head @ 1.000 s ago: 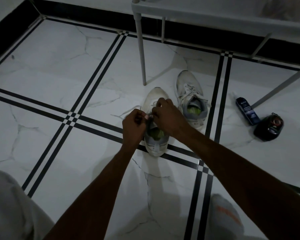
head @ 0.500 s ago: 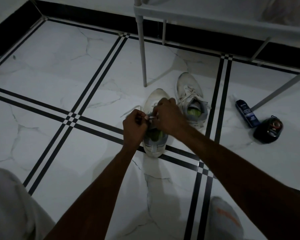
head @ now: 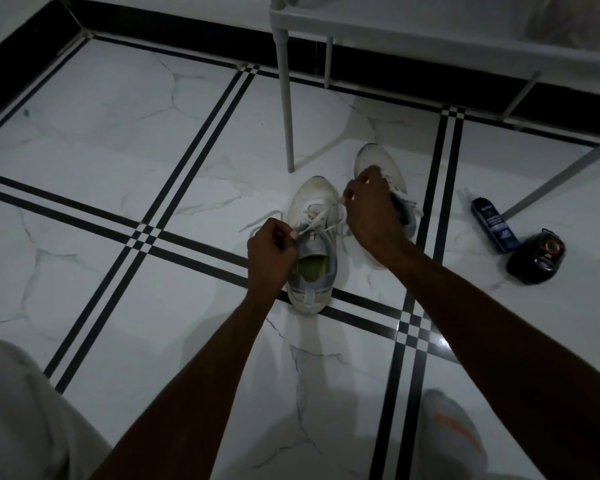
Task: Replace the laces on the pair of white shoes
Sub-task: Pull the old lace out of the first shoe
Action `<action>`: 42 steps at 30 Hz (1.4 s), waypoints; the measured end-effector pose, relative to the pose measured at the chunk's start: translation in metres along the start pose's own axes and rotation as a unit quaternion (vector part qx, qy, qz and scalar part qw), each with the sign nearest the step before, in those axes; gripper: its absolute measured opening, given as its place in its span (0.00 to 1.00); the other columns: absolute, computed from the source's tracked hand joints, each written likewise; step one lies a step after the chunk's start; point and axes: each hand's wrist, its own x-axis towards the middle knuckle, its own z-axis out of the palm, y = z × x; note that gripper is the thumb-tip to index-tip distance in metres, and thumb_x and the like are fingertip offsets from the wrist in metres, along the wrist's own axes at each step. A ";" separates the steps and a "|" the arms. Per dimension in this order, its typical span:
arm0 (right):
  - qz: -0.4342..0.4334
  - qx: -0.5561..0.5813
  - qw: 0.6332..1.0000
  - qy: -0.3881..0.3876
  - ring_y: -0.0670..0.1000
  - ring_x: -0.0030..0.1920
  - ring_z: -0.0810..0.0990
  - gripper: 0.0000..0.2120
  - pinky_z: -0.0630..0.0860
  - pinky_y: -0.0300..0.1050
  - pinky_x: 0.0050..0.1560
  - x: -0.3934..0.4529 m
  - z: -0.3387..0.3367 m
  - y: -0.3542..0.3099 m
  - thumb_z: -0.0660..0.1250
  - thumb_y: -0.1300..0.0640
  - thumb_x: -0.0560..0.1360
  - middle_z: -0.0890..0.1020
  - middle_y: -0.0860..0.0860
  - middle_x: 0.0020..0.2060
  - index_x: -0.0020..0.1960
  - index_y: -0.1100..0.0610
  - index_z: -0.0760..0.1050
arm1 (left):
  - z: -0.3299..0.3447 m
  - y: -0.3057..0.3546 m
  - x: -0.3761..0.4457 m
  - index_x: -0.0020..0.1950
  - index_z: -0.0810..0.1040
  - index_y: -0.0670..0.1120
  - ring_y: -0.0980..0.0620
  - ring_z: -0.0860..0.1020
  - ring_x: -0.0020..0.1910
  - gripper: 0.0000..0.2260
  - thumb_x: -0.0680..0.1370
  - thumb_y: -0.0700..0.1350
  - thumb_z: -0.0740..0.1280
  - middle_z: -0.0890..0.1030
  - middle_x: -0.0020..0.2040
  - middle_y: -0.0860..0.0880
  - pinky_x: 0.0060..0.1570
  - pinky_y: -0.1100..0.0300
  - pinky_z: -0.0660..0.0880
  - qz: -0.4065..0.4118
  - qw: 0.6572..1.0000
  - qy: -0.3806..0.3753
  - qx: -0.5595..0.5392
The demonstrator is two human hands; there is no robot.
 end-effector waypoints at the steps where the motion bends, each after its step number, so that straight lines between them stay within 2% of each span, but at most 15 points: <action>1: -0.016 -0.004 1.000 -0.014 0.60 0.59 0.72 0.08 0.74 0.53 0.58 -0.004 0.001 -0.003 0.66 0.63 0.77 0.71 0.60 0.60 0.56 0.59 0.78 | 0.000 0.000 -0.001 0.46 0.79 0.45 0.54 0.81 0.40 0.03 0.76 0.40 0.72 0.83 0.40 0.50 0.44 0.60 0.79 -0.002 1.000 0.000 -0.005; 5: -0.085 -0.030 0.990 -0.106 0.59 0.64 0.68 0.20 0.71 0.54 0.62 -0.021 0.005 -0.026 0.70 0.50 0.75 0.72 0.55 0.65 0.65 0.53 0.76 | 0.002 0.003 -0.001 0.47 0.79 0.45 0.57 0.81 0.40 0.03 0.76 0.41 0.72 0.83 0.40 0.52 0.44 0.67 0.78 -0.004 1.000 -0.002 -0.013; 8: -0.115 -0.075 0.979 -0.149 0.58 0.63 0.68 0.18 0.70 0.53 0.60 -0.027 0.016 -0.035 0.68 0.47 0.76 0.74 0.53 0.62 0.64 0.50 0.79 | 0.001 0.000 0.000 0.47 0.81 0.44 0.56 0.82 0.40 0.03 0.75 0.39 0.72 0.84 0.40 0.51 0.44 0.65 0.79 0.001 1.000 0.005 -0.002; 13: -0.128 0.037 0.973 -0.190 0.60 0.56 0.76 0.07 0.72 0.51 0.56 -0.016 0.018 -0.030 0.71 0.56 0.75 0.81 0.56 0.51 0.50 0.56 0.85 | 0.000 -0.003 0.002 0.48 0.82 0.44 0.54 0.83 0.41 0.04 0.74 0.39 0.72 0.85 0.41 0.50 0.45 0.63 0.80 0.007 1.000 -0.011 0.011; 15: -0.109 0.079 0.976 -0.173 0.62 0.52 0.80 0.07 0.73 0.49 0.54 -0.014 0.013 -0.029 0.69 0.60 0.76 0.84 0.58 0.47 0.46 0.61 0.85 | 0.000 -0.003 0.003 0.48 0.82 0.43 0.53 0.83 0.40 0.03 0.75 0.39 0.72 0.84 0.40 0.49 0.44 0.67 0.78 0.010 1.000 -0.012 0.015; 18: 0.018 0.190 0.980 -0.053 0.55 0.45 0.83 0.10 0.78 0.45 0.50 -0.012 -0.004 -0.021 0.66 0.61 0.79 0.86 0.59 0.45 0.49 0.64 0.85 | -0.003 -0.003 0.004 0.47 0.82 0.43 0.53 0.82 0.40 0.02 0.76 0.40 0.72 0.84 0.39 0.49 0.43 0.71 0.75 0.024 0.999 -0.005 0.025; 19: 0.058 0.226 0.972 -0.012 0.53 0.42 0.82 0.09 0.78 0.45 0.46 -0.010 -0.009 -0.016 0.66 0.62 0.79 0.86 0.59 0.43 0.48 0.64 0.85 | -0.003 -0.003 0.005 0.47 0.82 0.44 0.53 0.82 0.39 0.02 0.76 0.40 0.72 0.83 0.39 0.50 0.43 0.69 0.76 0.028 0.999 -0.002 0.027; 21: 0.089 0.261 0.961 -0.023 0.51 0.41 0.81 0.09 0.76 0.42 0.42 -0.002 -0.015 -0.005 0.65 0.65 0.78 0.85 0.57 0.42 0.50 0.62 0.85 | -0.002 -0.005 0.003 0.47 0.82 0.45 0.53 0.82 0.40 0.02 0.77 0.42 0.71 0.83 0.40 0.51 0.45 0.62 0.78 0.031 0.999 -0.003 0.021; 24: 0.057 0.193 0.962 -0.187 0.54 0.54 0.82 0.13 0.78 0.47 0.56 0.009 -0.023 -0.007 0.71 0.62 0.74 0.84 0.56 0.55 0.59 0.58 0.82 | 0.005 -0.004 0.000 0.50 0.82 0.46 0.53 0.81 0.43 0.03 0.78 0.45 0.71 0.83 0.42 0.50 0.47 0.57 0.80 0.026 1.000 -0.004 0.015; 26: 0.040 0.099 0.952 -0.287 0.56 0.64 0.76 0.26 0.74 0.51 0.64 0.009 -0.028 -0.014 0.75 0.61 0.71 0.78 0.55 0.65 0.68 0.54 0.75 | 0.007 -0.003 -0.001 0.52 0.82 0.45 0.54 0.81 0.44 0.06 0.79 0.47 0.72 0.82 0.46 0.48 0.45 0.62 0.79 0.014 1.000 0.012 0.009; 28: 0.023 0.010 0.946 -0.323 0.58 0.70 0.67 0.34 0.68 0.54 0.69 0.007 -0.031 -0.022 0.76 0.57 0.70 0.71 0.53 0.71 0.73 0.49 0.67 | 0.006 -0.001 -0.001 0.54 0.82 0.43 0.56 0.80 0.45 0.09 0.79 0.48 0.72 0.81 0.51 0.46 0.43 0.67 0.79 0.006 1.000 0.029 -0.003; 30: -0.015 -0.070 0.950 -0.305 0.60 0.71 0.64 0.32 0.62 0.60 0.70 0.004 -0.031 -0.034 0.76 0.48 0.70 0.71 0.50 0.71 0.72 0.45 0.70 | 0.005 0.001 -0.001 0.54 0.83 0.43 0.56 0.81 0.44 0.09 0.79 0.48 0.72 0.82 0.52 0.46 0.44 0.64 0.80 0.001 1.000 0.028 -0.010; 32: -0.059 -0.107 0.954 -0.273 0.57 0.67 0.70 0.20 0.59 0.62 0.69 0.000 -0.023 -0.046 0.71 0.41 0.73 0.78 0.48 0.64 0.63 0.44 0.79 | 0.005 0.002 -0.002 0.54 0.83 0.43 0.53 0.82 0.44 0.09 0.79 0.47 0.72 0.83 0.50 0.47 0.46 0.56 0.82 0.007 1.000 0.021 -0.008; 37: -0.154 -0.179 0.965 -0.114 0.54 0.49 0.80 0.05 0.70 0.55 0.56 -0.013 0.005 -0.053 0.68 0.55 0.76 0.82 0.49 0.40 0.44 0.52 0.82 | 0.002 0.004 -0.003 0.55 0.83 0.43 0.52 0.82 0.45 0.08 0.78 0.45 0.72 0.84 0.50 0.47 0.48 0.53 0.82 0.000 1.000 0.026 -0.007; 42: -0.135 -0.161 0.955 -0.212 0.57 0.58 0.78 0.10 0.69 0.53 0.65 -0.002 0.002 -0.047 0.69 0.57 0.76 0.83 0.54 0.54 0.56 0.56 0.82 | 0.000 0.002 -0.006 0.55 0.83 0.42 0.53 0.83 0.41 0.09 0.80 0.45 0.69 0.84 0.49 0.46 0.44 0.53 0.82 0.026 0.999 0.028 0.017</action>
